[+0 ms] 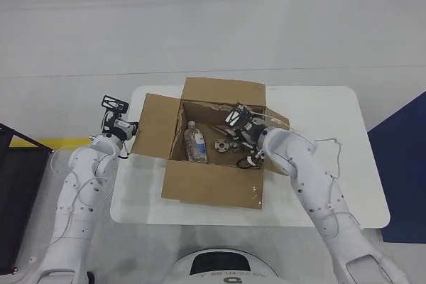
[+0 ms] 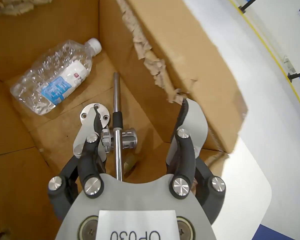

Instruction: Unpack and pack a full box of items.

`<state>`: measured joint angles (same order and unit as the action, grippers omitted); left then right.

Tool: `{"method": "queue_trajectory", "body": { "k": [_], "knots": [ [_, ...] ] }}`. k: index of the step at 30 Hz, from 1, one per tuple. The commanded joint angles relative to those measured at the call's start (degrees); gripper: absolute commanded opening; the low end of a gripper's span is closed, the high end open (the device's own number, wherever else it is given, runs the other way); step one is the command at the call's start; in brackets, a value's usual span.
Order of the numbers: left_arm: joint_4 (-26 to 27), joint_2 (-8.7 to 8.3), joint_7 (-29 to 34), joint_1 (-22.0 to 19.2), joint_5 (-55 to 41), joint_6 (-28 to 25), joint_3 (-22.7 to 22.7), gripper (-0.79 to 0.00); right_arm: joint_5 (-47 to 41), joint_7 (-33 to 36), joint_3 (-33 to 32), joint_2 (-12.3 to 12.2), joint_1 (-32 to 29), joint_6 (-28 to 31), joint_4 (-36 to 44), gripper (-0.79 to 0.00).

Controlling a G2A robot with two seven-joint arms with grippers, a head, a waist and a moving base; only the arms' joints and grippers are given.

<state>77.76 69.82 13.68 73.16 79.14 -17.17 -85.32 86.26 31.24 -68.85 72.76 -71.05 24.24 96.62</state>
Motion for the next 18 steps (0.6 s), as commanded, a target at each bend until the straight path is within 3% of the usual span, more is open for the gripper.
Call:
{"method": "queue_trajectory", "body": {
  "k": [1, 5, 8, 11, 14, 18],
  "knots": [
    [0.0, 0.0, 0.0, 0.0, 0.0, 0.0, 0.0, 0.0, -0.82, -7.25, -8.67, -1.38, -6.88, 1.72, 6.4, 0.0],
    [0.0, 0.0, 0.0, 0.0, 0.0, 0.0, 0.0, 0.0, -7.2, -20.82, -25.01, -3.22, -17.16, 6.8, 8.56, 0.0],
    [0.0, 0.0, 0.0, 0.0, 0.0, 0.0, 0.0, 0.0, -12.86, -24.09, -32.5, -4.02, -18.13, 11.29, 3.15, 0.0],
    [-0.09, 0.0, 0.03, 0.1, 0.11, 0.12, 0.02, 0.0, -17.02, -22.3, -35.09, -4.68, -14.66, 15.28, -4.1, 0.0],
    [-1.69, -0.07, 0.48, 0.07, 4.8, 3.81, 0.86, 0.0, -19.15, -19.43, -35.55, -5.18, -10.47, 16.97, -10.33, 0.0],
    [-4.19, 0.31, 0.38, -0.56, 2.95, 2.81, 2.83, 0.0, -18.15, -19.06, -35.27, -5.7, -7.47, 18.03, -14.37, 0.0]
  ]
}}
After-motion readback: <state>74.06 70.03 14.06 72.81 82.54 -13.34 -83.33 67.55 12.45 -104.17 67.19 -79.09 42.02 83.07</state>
